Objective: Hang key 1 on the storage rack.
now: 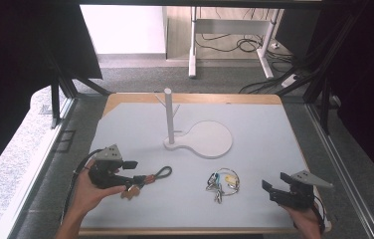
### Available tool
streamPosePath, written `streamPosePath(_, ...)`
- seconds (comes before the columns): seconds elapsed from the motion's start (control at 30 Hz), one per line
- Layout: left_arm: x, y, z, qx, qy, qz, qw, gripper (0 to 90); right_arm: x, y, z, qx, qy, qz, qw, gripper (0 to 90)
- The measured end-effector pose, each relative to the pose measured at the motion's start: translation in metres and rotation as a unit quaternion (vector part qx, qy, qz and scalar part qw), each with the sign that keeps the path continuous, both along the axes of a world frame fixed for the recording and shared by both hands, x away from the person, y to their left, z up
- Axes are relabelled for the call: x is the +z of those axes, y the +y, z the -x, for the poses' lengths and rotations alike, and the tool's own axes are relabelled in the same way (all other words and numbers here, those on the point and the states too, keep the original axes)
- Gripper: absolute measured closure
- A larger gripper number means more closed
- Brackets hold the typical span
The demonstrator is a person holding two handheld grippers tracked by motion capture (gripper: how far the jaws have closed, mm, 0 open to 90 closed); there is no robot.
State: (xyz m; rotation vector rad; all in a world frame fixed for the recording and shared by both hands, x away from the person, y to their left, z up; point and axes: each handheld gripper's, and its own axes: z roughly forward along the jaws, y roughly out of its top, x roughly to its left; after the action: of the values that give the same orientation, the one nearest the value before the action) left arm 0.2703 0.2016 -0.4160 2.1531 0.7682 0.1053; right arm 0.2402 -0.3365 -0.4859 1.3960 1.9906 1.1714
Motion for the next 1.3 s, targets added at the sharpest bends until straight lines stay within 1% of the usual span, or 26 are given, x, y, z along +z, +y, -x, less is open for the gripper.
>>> streamPosePath(0.03,0.001,-0.002,-0.002,-0.004,-0.002,-0.006,1.0000,37.4,0.000,0.000,0.000,0.002,0.002,0.003,1.0000,20.8)
streamPosePath(0.17,0.005,-0.009,-0.008,-0.008,0.000,-0.028,0.9996,38.0,-0.002,0.001,-0.001,0.005,0.007,0.005,0.9999,21.8)
streamPosePath(0.2,0.005,-0.009,-0.008,-0.008,0.000,-0.028,0.9996,38.2,-0.002,0.001,-0.001,0.005,0.007,0.005,0.9999,21.8)
streamPosePath(0.3,0.005,-0.014,-0.013,-0.014,0.003,-0.046,0.9989,38.9,-0.002,0.003,-0.001,0.012,0.009,0.008,0.9999,22.0)
streamPosePath(0.37,0.006,-0.015,-0.015,-0.018,-0.003,-0.058,0.9981,39.9,-0.003,0.003,-0.001,0.014,0.010,0.010,0.9998,22.0)
streamPosePath(0.5,0.007,-0.017,-0.019,-0.023,0.001,-0.064,0.9977,40.6,-0.004,0.004,-0.002,0.018,0.012,0.014,0.9997,22.0)
streamPosePath(0.53,0.007,-0.018,-0.020,-0.022,0.004,-0.063,0.9977,40.8,-0.004,0.004,-0.002,0.018,0.012,0.014,0.9997,22.0)
streamPosePath(0.6,0.006,-0.020,-0.022,-0.025,0.008,-0.071,0.9971,41.2,-0.004,0.004,-0.002,0.018,0.013,0.013,0.9997,22.0)
streamPosePath(0.73,0.000,-0.023,-0.027,-0.035,0.017,-0.090,0.9951,41.7,-0.006,0.006,-0.003,0.023,0.017,0.020,0.9994,22.1)
streamPosePath(0.83,-0.006,-0.027,-0.031,-0.046,0.026,-0.108,0.9928,42.2,-0.008,0.007,-0.004,0.027,0.021,0.027,0.9990,22.1)
streamPosePath(0.93,-0.011,-0.031,-0.036,-0.050,0.039,-0.115,0.9913,43.4,-0.009,0.008,-0.004,0.031,0.023,0.030,0.9988,22.3)
streamPosePath(1.0,-0.014,-0.033,-0.041,-0.056,0.048,-0.122,0.9898,43.8,-0.009,0.010,-0.004,0.033,0.024,0.033,0.9986,22.3)
streamPosePath(1.13,-0.020,-0.037,-0.049,-0.068,0.062,-0.146,0.9850,44.6,-0.010,0.011,-0.004,0.036,0.024,0.036,0.9984,22.3)
streamPosePath(1.23,-0.023,-0.040,-0.054,-0.074,0.074,-0.165,0.9807,44.9,-0.011,0.013,-0.005,0.038,0.026,0.039,0.9982,22.3)
streamPosePath(1.3,-0.025,-0.042,-0.057,-0.077,0.079,-0.174,0.9785,45.5,-0.011,0.014,-0.005,0.040,0.028,0.041,0.9980,22.3)
